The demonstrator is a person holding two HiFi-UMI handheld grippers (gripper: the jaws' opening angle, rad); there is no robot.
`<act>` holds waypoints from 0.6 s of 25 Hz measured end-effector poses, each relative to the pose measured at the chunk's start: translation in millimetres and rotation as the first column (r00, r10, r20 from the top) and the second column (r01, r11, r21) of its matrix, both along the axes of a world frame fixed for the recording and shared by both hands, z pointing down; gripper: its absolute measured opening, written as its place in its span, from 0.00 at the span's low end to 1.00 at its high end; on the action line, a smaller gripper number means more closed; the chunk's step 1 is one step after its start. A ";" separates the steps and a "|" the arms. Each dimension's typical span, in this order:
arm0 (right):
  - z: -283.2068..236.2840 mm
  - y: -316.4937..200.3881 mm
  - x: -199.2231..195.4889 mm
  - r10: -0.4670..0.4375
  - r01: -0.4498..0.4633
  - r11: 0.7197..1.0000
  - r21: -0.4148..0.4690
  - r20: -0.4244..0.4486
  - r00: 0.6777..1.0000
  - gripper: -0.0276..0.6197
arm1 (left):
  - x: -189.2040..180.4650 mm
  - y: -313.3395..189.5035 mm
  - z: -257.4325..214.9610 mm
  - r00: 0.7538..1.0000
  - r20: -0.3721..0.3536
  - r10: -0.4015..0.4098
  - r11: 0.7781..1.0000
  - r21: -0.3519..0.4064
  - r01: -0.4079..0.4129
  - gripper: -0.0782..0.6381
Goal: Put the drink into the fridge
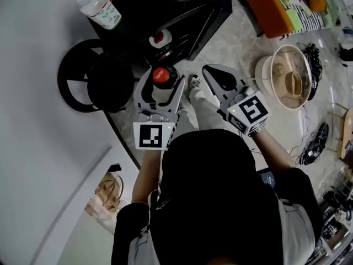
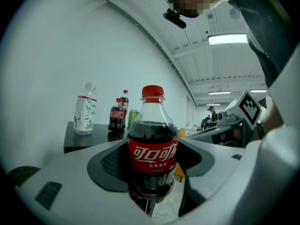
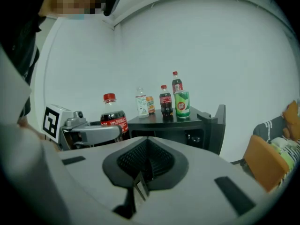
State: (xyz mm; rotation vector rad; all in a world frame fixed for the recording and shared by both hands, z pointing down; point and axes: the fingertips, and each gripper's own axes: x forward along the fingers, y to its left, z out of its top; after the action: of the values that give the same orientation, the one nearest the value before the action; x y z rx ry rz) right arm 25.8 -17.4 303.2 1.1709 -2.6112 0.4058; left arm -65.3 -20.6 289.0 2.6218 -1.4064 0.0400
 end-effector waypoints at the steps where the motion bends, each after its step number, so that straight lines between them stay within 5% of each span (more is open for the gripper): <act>1: -2.3 -0.5 2.1 0.017 -0.017 1.000 0.021 0.003 1.000 0.06 | 5.2 1.7 2.9 1.000 0.003 0.018 1.000 -0.001 -0.018 0.55; 10: -15.0 -24.8 36.6 0.158 -0.167 0.976 0.139 0.073 0.985 0.06 | 31.9 -0.6 19.7 0.999 0.020 0.024 1.000 0.005 -0.024 0.55; 15: 18.9 -31.2 63.0 0.180 -0.187 0.977 0.098 0.075 0.981 0.06 | 46.4 -12.0 48.4 1.000 0.020 -0.024 0.999 -0.028 0.025 0.55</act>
State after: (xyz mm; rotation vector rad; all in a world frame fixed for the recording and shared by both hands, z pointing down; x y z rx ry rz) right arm 88.9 -48.6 322.1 1.4646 -2.6165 0.3510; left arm -18.9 -32.6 337.5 2.5877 -1.4333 0.0829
